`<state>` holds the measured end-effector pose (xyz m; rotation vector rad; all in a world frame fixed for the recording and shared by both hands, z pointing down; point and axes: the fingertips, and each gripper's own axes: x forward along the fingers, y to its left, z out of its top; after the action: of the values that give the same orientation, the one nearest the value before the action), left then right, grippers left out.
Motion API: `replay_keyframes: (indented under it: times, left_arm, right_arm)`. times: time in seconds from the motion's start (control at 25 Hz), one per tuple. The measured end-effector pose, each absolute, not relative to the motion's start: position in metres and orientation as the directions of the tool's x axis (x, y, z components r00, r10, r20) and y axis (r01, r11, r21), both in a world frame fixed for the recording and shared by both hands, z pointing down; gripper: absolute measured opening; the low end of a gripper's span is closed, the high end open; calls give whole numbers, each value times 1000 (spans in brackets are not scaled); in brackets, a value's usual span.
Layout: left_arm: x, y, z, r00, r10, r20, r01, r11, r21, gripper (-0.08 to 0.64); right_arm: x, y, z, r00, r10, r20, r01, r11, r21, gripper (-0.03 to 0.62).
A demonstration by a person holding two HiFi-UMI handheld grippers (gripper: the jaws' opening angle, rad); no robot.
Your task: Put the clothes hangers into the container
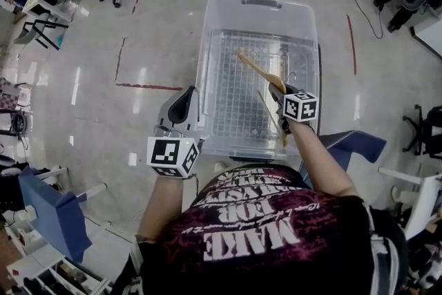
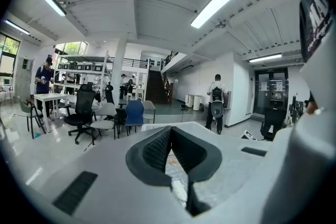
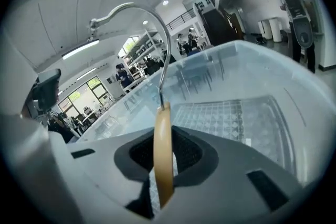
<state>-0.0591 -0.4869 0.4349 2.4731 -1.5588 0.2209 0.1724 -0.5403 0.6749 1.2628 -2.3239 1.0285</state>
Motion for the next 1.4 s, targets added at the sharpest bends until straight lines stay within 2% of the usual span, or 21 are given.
replay_keyframes:
  times: [0.36,0.6,0.68,0.84,0.96,1.08,1.12,1.4]
  left_arm:
    - [-69,-481,446,405,-868,287,-914,-398,87,6]
    - [-75,-475,449,394,-865,311,-917,-394,66,6]
    - [-76,-472,449,393,-863,318,-916,-396,60,6]
    - [-78,-467,448,396,-858,326,-914,-401,55,6]
    - [-74,-463,449,410,-853,324,-908,-415,55,6]
    - [-69,-459,449,431,-844,318,-898,-437,57,6]
    - [-67,-458,449,438,-841,317,-894,-444,57,6]
    - [-64,-446,445,470,-830,299,-878,-475,63,6]
  right_arm:
    - [155,-531,772,-580,-440,686,-813,366,-453,66]
    - [163,-533,803,-547,-457,701,-837,311,-450,78]
    - [174,-537,811,-512,-495,702,-856,225,-466,119]
    - [194,-538,818,-471,-542,696,-846,55,-530,265]
    - [204,-530,817,-448,-558,699,-838,-12,-546,347]
    - [213,-521,814,-429,-548,718,-848,-31,-530,374]
    - [214,-519,812,-430,-539,725,-851,-28,-525,402]
    - [217,-500,775,-402,-539,740,-888,32,-459,402]
